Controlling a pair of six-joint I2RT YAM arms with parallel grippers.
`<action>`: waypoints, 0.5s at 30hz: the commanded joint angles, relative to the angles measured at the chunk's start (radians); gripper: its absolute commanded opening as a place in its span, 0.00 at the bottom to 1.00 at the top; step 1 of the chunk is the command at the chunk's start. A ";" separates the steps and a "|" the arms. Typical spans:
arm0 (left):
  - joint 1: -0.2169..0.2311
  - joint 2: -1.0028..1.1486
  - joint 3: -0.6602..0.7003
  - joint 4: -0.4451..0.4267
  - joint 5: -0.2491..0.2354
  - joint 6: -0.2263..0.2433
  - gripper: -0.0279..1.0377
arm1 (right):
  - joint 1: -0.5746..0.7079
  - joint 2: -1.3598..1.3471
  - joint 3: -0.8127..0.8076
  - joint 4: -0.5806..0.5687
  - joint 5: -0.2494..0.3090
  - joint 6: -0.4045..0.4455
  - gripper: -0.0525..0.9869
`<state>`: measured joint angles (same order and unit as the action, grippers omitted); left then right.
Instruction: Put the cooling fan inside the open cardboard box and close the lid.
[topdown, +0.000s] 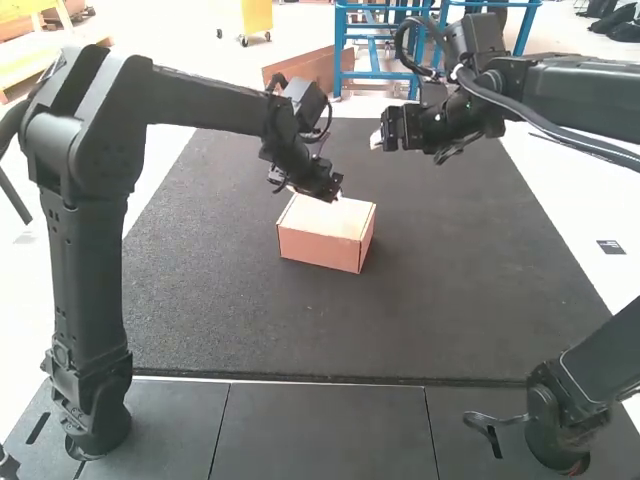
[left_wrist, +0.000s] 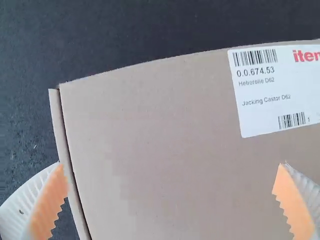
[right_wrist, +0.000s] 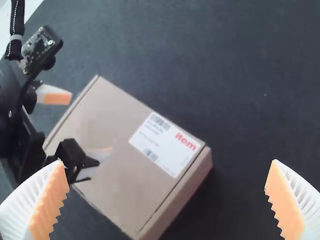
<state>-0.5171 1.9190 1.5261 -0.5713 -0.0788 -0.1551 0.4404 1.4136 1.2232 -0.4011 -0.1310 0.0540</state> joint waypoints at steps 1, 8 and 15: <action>0.002 -0.064 0.103 -0.025 0.011 -0.018 0.93 | -0.014 0.004 0.041 -0.013 0.013 0.049 0.92; 0.014 -0.149 0.140 -0.098 0.034 -0.055 0.93 | -0.028 -0.042 0.035 -0.051 0.034 0.049 0.92; 0.066 -0.285 0.022 -0.061 0.034 -0.055 0.93 | -0.075 -0.156 -0.016 -0.044 0.044 0.026 0.92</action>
<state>-0.4824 1.7000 1.5879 -0.6453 -0.0521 -0.2005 0.3958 1.3323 1.2156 -0.4538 -0.1047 0.0883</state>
